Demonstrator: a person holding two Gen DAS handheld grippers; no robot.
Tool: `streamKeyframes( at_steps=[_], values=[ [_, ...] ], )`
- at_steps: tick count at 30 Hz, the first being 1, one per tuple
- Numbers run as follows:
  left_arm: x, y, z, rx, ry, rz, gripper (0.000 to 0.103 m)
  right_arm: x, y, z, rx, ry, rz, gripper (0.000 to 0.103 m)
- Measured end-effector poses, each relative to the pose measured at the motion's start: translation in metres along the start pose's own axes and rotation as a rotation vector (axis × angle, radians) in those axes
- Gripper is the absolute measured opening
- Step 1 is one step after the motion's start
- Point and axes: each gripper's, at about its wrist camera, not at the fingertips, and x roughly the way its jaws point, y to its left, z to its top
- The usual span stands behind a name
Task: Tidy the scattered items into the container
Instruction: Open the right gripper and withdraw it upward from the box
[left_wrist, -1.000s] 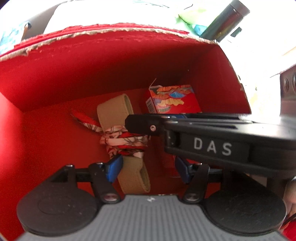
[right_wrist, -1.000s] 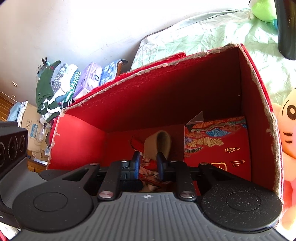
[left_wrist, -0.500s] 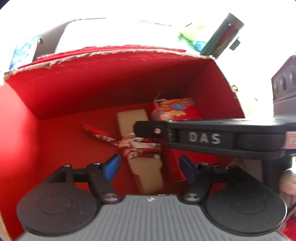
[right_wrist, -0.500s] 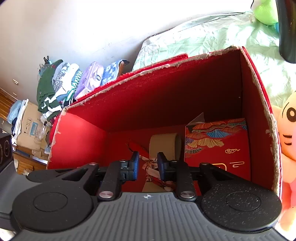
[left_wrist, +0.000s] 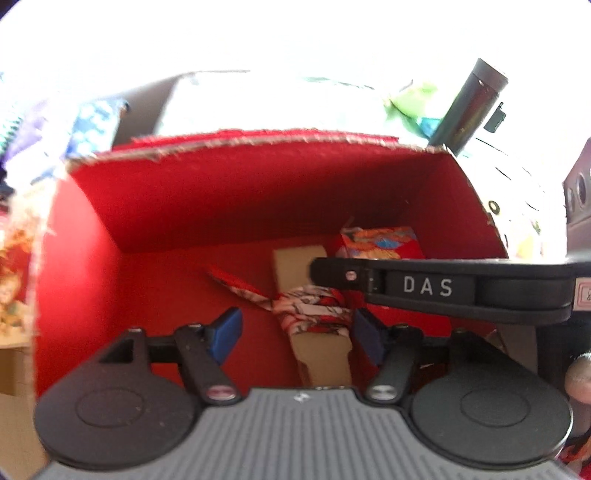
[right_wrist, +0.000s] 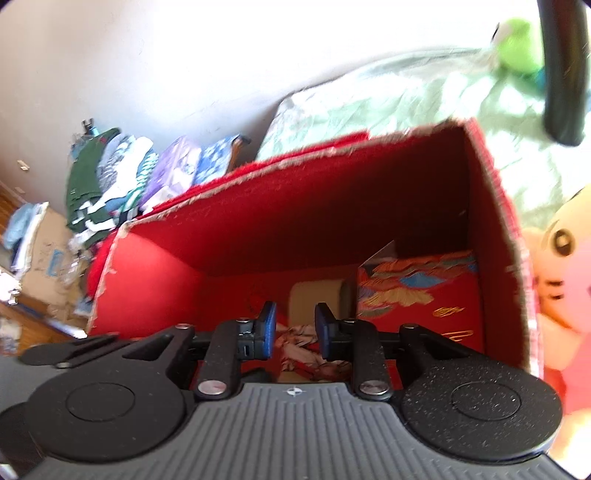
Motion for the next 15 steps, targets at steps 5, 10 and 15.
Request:
streamKeyframes(
  at_steps=[5, 10, 15],
  values=[
    [-0.02, -0.003, -0.004, -0.012, -0.075, 0.069, 0.082, -0.024, 0.007, -0.004, 0.012, -0.067, 0.014, 0.027],
    [-0.037, -0.008, -0.011, -0.015, -0.151, 0.143, 0.084, -0.054, 0.031, -0.013, -0.102, -0.178, -0.045, 0.032],
    [-0.051, -0.008, -0.015, -0.008, -0.183, 0.19, 0.086, -0.066, 0.038, -0.02, -0.105, -0.217, -0.063, 0.033]
  ],
)
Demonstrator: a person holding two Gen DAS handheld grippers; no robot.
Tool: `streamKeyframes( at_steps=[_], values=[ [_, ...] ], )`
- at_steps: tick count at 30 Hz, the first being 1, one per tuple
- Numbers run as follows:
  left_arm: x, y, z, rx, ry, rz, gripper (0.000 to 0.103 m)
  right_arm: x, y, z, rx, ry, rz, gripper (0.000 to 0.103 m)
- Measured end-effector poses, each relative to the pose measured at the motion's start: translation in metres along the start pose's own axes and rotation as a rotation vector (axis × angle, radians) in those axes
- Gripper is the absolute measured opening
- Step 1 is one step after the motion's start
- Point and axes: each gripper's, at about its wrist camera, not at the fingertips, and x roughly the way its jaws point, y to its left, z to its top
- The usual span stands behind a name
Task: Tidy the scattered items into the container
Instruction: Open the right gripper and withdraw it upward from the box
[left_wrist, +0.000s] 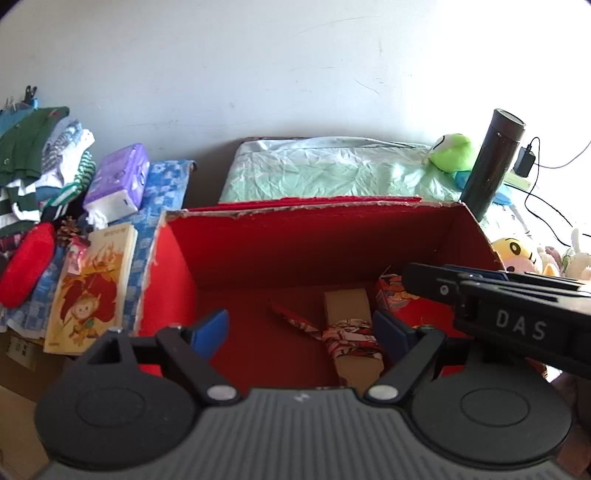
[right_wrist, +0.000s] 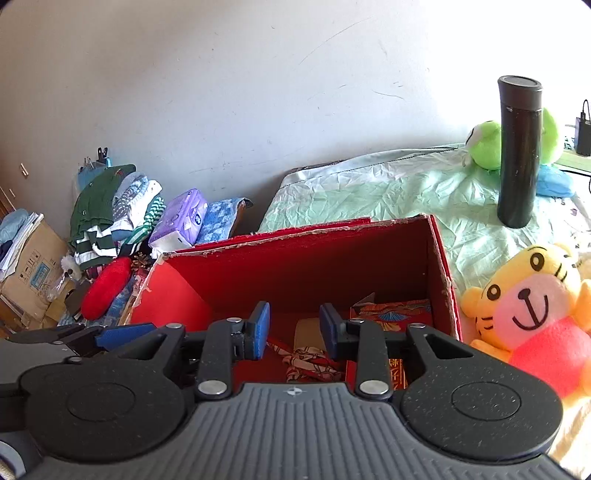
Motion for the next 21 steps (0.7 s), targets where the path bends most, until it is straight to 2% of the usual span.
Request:
streamKeyframes(
  at_steps=[7, 11, 16, 21],
  values=[
    [-0.013, -0.001, -0.011, -0.005, 0.012, 0.064, 0.086, -0.02, 0.0, -0.011, 0.018, -0.035, -0.016, 0.034],
    [-0.019, -0.002, -0.014, -0.002, 0.018, 0.075, 0.087, -0.031, -0.002, -0.014, 0.061, -0.054, 0.0, 0.035],
    [-0.032, -0.005, -0.018, 0.002, -0.013, 0.115, 0.097, -0.046, -0.002, -0.018, 0.069, -0.07, 0.015, 0.038],
    [-0.043, -0.009, -0.021, 0.009, -0.035, 0.16, 0.103, -0.057, -0.002, -0.024, 0.057, -0.066, 0.043, 0.038]
  ],
)
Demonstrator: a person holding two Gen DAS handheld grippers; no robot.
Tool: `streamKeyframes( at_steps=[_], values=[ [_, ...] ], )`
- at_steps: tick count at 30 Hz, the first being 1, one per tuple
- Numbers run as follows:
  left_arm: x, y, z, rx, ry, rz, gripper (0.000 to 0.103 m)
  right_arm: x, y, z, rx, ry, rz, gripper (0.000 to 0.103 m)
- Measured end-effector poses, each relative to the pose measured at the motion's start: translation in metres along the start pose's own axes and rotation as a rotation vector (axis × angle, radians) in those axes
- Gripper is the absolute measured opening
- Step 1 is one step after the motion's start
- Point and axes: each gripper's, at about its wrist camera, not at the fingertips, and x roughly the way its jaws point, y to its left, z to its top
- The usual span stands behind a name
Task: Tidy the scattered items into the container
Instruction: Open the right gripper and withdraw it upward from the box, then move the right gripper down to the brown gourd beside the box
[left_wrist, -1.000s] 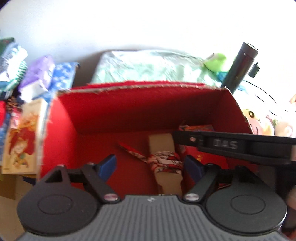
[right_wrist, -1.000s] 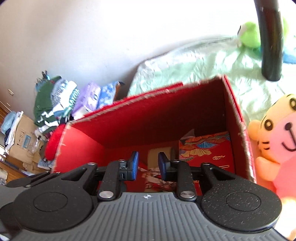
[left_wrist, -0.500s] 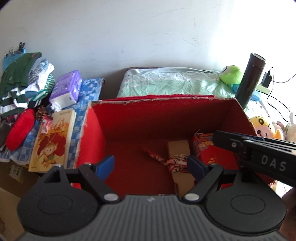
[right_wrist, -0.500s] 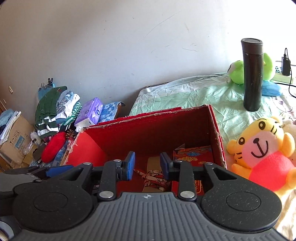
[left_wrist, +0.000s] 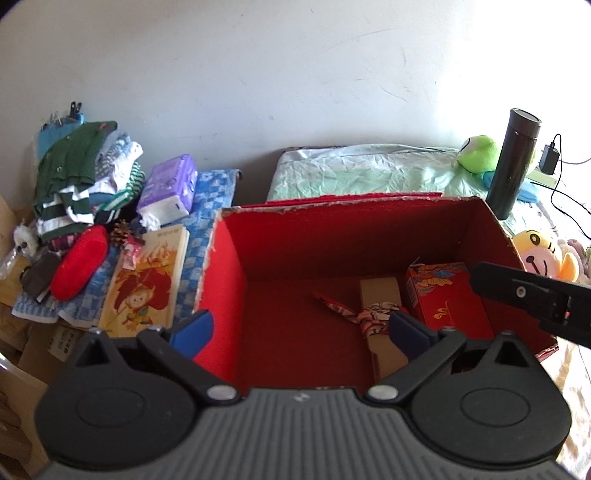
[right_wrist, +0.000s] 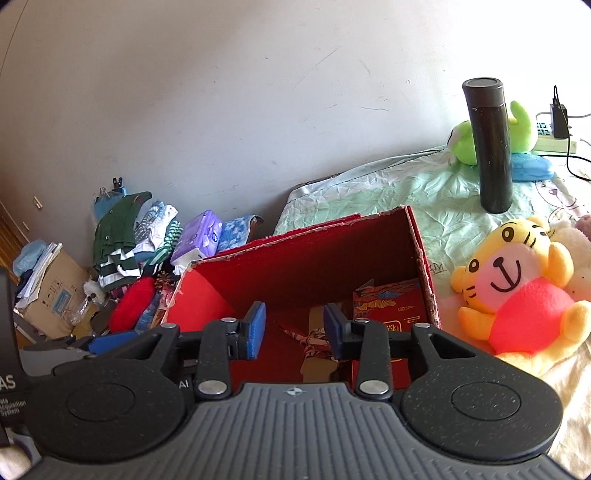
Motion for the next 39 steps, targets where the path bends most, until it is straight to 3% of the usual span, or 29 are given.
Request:
streamKeyframes(
  at_steps=[9, 15, 22, 27, 31, 39],
  values=[
    [-0.008, -0.004, -0.006, -0.04, -0.007, 0.012, 0.103, -0.017, -0.005, -0.01, -0.06, -0.001, 0.062, 0.037],
    [-0.033, -0.003, -0.016, -0.06, -0.127, 0.032, 0.103, -0.034, -0.018, -0.022, -0.114, -0.016, 0.121, 0.038],
    [-0.053, 0.007, -0.047, -0.068, -0.132, -0.036, 0.102, -0.042, -0.04, -0.042, -0.172, 0.03, 0.211, 0.037],
    [-0.066, 0.002, -0.078, -0.07, -0.081, -0.096, 0.1, -0.027, -0.055, -0.059, -0.148, 0.145, 0.237, 0.037],
    [-0.073, -0.013, -0.102, -0.065, -0.006, -0.208, 0.1, -0.015, -0.063, -0.071, -0.123, 0.242, 0.258, 0.037],
    [-0.061, -0.032, -0.142, -0.13, 0.209, -0.357, 0.1, -0.001, -0.079, -0.084, -0.043, 0.377, 0.27, 0.037]
  ],
)
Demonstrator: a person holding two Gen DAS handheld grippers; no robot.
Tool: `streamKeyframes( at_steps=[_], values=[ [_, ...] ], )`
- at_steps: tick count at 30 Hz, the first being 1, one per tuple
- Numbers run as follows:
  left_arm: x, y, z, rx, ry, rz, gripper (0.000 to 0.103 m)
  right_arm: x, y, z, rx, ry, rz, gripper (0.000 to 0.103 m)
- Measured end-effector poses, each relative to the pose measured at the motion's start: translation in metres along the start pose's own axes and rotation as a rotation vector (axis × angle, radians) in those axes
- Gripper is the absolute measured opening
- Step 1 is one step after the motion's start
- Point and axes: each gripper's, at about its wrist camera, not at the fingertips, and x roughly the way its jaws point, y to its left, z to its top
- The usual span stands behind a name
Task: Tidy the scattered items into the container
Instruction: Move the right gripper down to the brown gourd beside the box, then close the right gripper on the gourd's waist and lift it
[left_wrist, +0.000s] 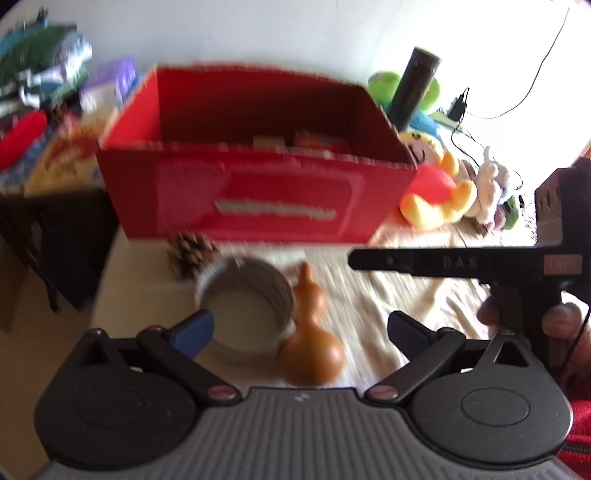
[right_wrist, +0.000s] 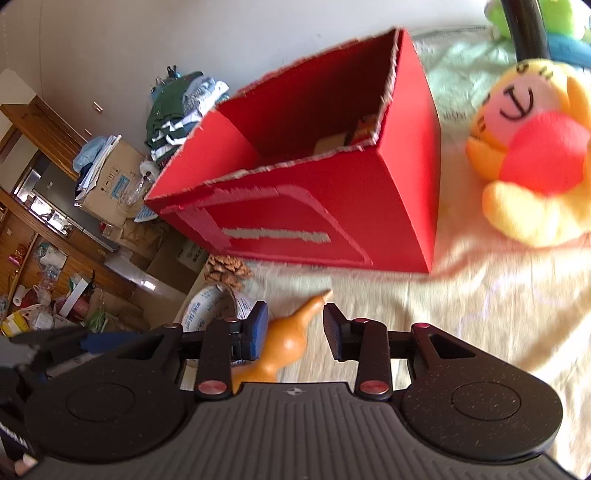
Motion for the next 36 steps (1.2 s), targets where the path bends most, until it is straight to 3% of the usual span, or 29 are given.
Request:
streamKeyframes(
  at_steps=[6, 12, 27, 33, 36],
  values=[
    [0.029, -0.003, -0.015, -0.082, 0.134, -0.093, 0.099, 0.004, -0.013, -0.005, 0.028, 0.06, 0.012, 0.037],
    [0.05, -0.003, -0.01, -0.109, 0.167, -0.132, 0.098, 0.006, -0.02, -0.01, 0.052, 0.103, 0.036, 0.037],
    [0.085, -0.036, 0.009, 0.037, 0.138, -0.107, 0.098, 0.001, -0.043, -0.008, 0.13, 0.112, 0.042, 0.037],
    [0.097, -0.049, 0.011, 0.14, 0.102, -0.072, 0.08, 0.01, -0.051, -0.006, 0.16, 0.144, 0.047, 0.037],
    [0.098, -0.049, 0.012, 0.144, 0.086, -0.085, 0.079, 0.013, -0.059, -0.005, 0.205, 0.156, 0.077, 0.036]
  ],
)
